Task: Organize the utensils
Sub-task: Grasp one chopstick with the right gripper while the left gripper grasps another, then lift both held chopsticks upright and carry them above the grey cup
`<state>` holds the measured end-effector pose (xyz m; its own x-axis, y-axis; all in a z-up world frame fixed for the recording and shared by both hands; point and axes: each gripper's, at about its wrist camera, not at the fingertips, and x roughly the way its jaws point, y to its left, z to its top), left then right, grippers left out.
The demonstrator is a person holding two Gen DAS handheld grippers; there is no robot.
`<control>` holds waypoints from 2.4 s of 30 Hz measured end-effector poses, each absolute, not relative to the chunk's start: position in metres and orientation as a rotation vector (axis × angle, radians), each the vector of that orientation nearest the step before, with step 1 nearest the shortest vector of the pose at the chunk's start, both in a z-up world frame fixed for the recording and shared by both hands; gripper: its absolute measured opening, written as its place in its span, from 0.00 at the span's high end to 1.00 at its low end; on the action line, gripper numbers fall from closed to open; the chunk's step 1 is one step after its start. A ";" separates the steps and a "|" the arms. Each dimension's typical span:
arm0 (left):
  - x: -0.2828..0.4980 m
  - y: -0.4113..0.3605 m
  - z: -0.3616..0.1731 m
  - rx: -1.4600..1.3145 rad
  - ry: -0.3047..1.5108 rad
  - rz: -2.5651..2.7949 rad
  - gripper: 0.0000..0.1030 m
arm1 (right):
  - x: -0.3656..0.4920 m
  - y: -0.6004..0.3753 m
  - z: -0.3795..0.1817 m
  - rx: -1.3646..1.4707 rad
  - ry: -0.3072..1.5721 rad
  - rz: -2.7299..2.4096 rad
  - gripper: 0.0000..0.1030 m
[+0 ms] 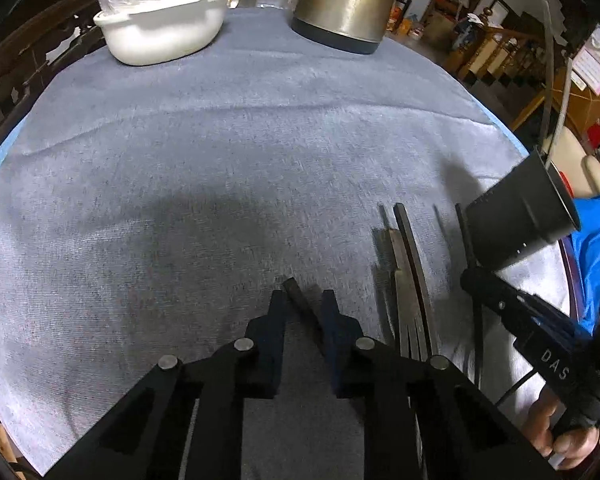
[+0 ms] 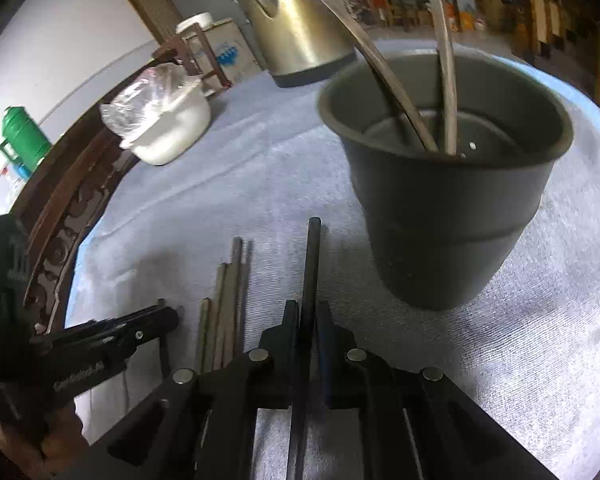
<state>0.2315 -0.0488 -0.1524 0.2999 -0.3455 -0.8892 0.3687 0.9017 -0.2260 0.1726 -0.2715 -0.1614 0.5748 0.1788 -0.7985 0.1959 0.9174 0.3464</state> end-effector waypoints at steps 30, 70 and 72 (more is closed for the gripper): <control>0.172 -0.023 -0.027 -0.099 0.760 -0.451 0.93 | 0.101 -0.288 -0.063 0.448 0.543 0.142 0.92; 0.148 0.075 0.017 -0.296 0.596 -0.374 0.93 | 0.285 -0.213 -0.145 0.079 1.126 -0.074 0.73; 0.149 0.077 0.015 -0.300 0.603 -0.377 0.93 | 0.296 -0.214 -0.154 0.061 1.178 -0.086 0.73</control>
<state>0.1491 0.0770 0.0152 0.7596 -0.4271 -0.4906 0.2549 0.8893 -0.3797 0.2964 -0.2144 -0.1538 0.3801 -0.0356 -0.9243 0.0994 0.9950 0.0026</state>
